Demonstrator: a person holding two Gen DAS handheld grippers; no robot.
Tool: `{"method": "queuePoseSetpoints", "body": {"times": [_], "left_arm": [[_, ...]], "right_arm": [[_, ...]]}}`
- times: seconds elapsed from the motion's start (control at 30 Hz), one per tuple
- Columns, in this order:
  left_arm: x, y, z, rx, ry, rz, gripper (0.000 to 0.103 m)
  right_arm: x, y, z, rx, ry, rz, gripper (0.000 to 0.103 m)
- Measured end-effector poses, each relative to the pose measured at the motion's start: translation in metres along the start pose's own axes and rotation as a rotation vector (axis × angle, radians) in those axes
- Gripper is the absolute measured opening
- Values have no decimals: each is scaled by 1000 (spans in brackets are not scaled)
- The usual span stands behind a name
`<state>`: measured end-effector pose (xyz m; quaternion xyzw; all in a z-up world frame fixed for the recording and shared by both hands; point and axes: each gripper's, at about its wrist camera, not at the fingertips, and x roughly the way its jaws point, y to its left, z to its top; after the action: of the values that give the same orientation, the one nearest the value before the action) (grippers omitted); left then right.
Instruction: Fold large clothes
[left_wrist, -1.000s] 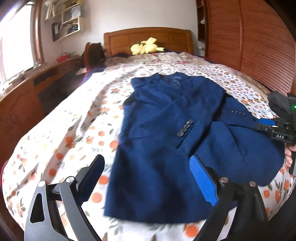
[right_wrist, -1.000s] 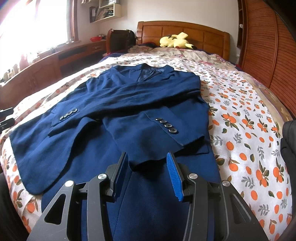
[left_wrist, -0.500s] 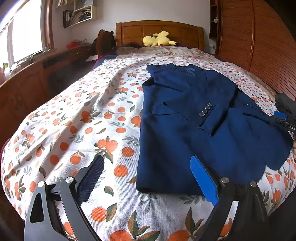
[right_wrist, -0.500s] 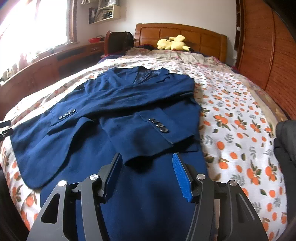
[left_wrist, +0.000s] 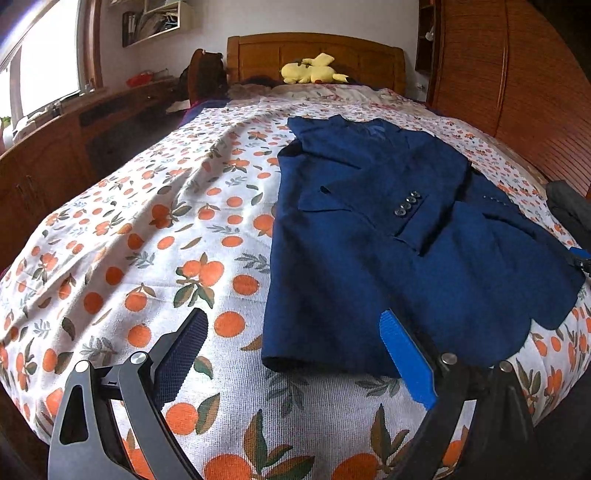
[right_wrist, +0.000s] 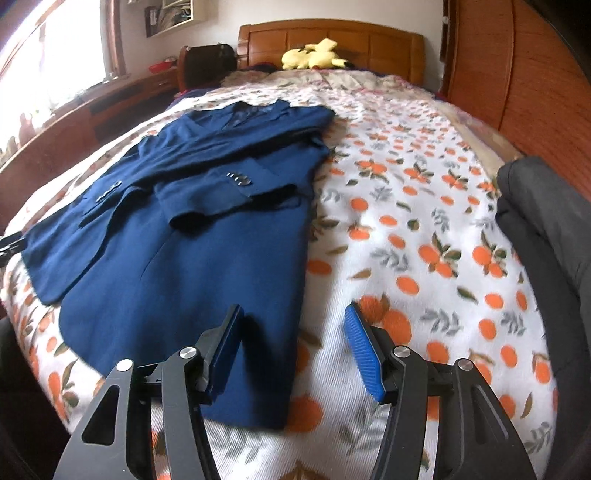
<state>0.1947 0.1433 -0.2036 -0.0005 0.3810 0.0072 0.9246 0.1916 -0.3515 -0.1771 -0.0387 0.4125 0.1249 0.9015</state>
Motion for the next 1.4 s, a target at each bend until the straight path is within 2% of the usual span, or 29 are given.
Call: {"method": "queuePoseSetpoints", "body": {"times": [0.07, 0.13, 0.23, 0.47, 0.57, 0.63, 0.7, 0.73, 0.8, 0.87, 0.9, 0.93, 1.1, 1.4], "left_arm": [[2, -1, -2, 4, 6, -2, 95], [4, 0, -3, 6, 10, -3, 95], [7, 1, -6, 0, 21, -7, 95], [11, 10, -14, -40, 34, -35, 93], [10, 12, -15, -53, 33, -51, 78], [8, 11, -14, -49, 30, -66, 57], [7, 10, -12, -54, 26, -81, 50], [7, 9, -11, -54, 25, -93, 42], [8, 7, -9, -53, 27, -102, 37], [10, 4, -6, -49, 39, -99, 13], [9, 4, -4, -51, 43, -107, 5], [6, 2, 0, -51, 37, -107, 4], [-37, -7, 34, -47, -72, -135, 4], [-154, -44, 129, -20, -330, -194, 3]], "right_arm": [[-2, 4, -4, -3, 7, 21, 50], [-2, 10, -5, -12, 13, 29, 41], [-2, 19, -5, -31, 18, 56, 34], [1, 28, -4, -37, 31, 73, 36], [5, 29, -8, -37, 30, 70, 36], [6, 29, -10, -39, 27, 67, 37], [6, 29, -10, -37, 26, 64, 37], [6, 29, -10, -36, 26, 63, 37], [6, 29, -10, -37, 26, 64, 37], [5, 29, -9, -33, 21, 58, 19], [3, 28, -6, -31, 16, 58, 11], [1, 27, -3, -26, 12, 68, 9], [-32, 26, 26, -11, -93, 93, 7], [-128, 58, 99, -38, -346, 102, 6]]}}
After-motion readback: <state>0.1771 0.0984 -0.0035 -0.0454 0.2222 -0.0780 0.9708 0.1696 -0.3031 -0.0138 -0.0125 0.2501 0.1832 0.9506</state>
